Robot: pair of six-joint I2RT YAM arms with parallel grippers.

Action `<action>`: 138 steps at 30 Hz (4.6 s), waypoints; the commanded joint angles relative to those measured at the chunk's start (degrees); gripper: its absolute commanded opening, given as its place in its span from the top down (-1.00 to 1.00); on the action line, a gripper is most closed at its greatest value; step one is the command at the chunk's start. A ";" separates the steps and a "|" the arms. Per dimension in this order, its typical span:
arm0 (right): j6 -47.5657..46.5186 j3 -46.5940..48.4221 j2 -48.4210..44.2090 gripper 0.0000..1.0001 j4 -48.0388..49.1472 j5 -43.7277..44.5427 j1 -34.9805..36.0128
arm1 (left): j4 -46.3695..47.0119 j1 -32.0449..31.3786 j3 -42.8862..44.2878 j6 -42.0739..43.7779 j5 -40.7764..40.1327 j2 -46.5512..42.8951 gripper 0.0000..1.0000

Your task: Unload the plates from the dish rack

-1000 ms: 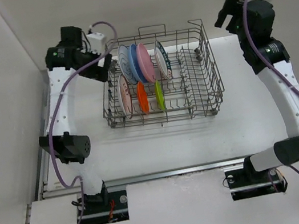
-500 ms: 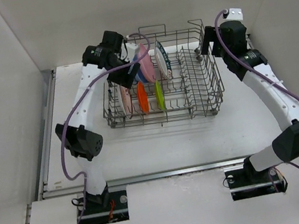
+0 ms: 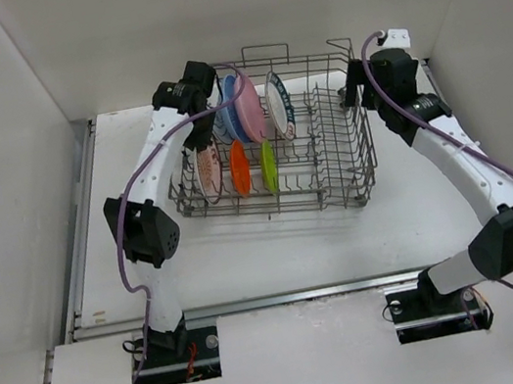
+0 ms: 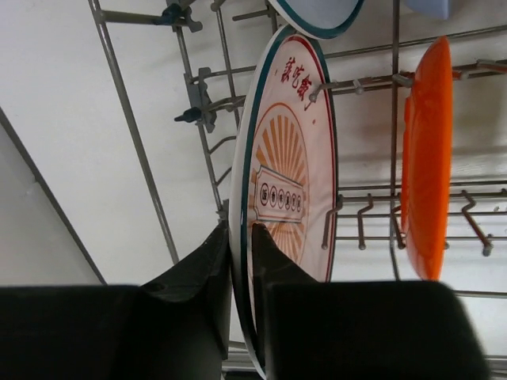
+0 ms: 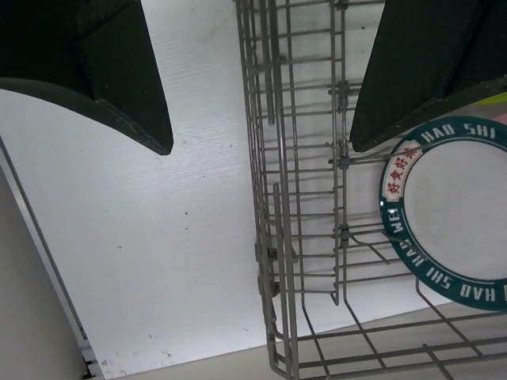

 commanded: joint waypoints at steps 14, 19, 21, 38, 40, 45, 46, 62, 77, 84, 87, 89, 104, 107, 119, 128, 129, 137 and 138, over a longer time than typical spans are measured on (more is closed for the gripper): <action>0.23 3.36 9.88 -1.00 -0.78 -1.16 0.42 | 3.98 -1.13 8.76 0.39 3.20 -10.29 1.00; 0.76 4.41 11.99 -0.93 -2.00 -3.09 0.42 | 6.09 -1.13 8.76 0.38 3.73 -12.67 1.00; 0.76 5.64 12.78 -0.81 -2.53 -3.62 0.42 | 6.09 -1.13 8.76 0.38 3.11 -13.28 1.00; -5.56 8.28 15.16 0.74 -1.39 -4.32 0.42 | 9.35 -1.13 11.21 3.19 -4.00 -17.94 1.00; -8.54 8.98 16.65 0.96 0.36 -4.32 0.42 | 9.35 0.26 11.83 3.19 -4.53 -18.47 1.00; -17.41 10.74 20.25 1.00 3.96 -1.42 0.42 | 10.06 10.27 10.70 2.85 -3.49 -21.45 1.00; -21.00 11.35 20.26 1.00 4.58 -1.42 0.42 | 10.05 13.17 9.73 2.06 -1.82 -22.76 1.00; -47.75 1.61 15.77 1.00 27.96 -19.35 -7.05 | 14.90 49.58 -30.24 9.15 41.07 -28.15 1.00; -35.21 7.22 9.81 -1.00 30.17 -21.02 -9.95 | 24.11 51.42 -48.99 15.69 29.57 -19.97 1.00; -23.78 10.57 6.02 -1.00 22.87 -28.14 -4.08 | 19.55 51.43 -41.09 9.97 18.77 -10.40 0.79; -17.18 11.44 8.55 -1.00 20.94 -30.51 0.06 | 18.05 51.43 -39.32 9.35 17.79 -7.49 0.55; -12.18 13.37 11.54 -1.00 17.70 -29.91 1.82 | 18.05 50.90 -38.79 8.74 16.56 -6.96 0.50; -3.72 25.95 33.87 -0.96 15.31 -21.74 10.26 | 19.28 50.90 -43.27 9.25 19.20 -15.83 0.01; -3.72 26.47 35.45 -0.86 15.31 -20.41 11.49 | 18.58 50.29 -43.27 9.26 20.87 -17.42 0.01; -8.64 29.64 37.40 0.75 13.20 -13.90 12.02 | 8.83 40.28 -31.25 8.04 30.00 -22.07 -0.07; -9.26 35.07 42.48 0.02 9.61 -15.40 12.02 | 5.65 24.54 -18.58 6.28 35.02 -16.47 -0.42; -9.26 35.78 43.10 0.05 8.90 -14.88 12.02 | 5.65 23.75 -18.58 6.27 34.41 -16.45 -0.44; -9.95 37.02 43.99 1.00 6.96 -14.17 12.02 | 4.86 19.27 -16.82 4.34 34.40 -6.97 -0.20; -11.27 37.02 42.94 1.00 6.96 -13.64 12.02 | 4.86 19.26 -17.95 4.34 34.40 -6.44 -0.01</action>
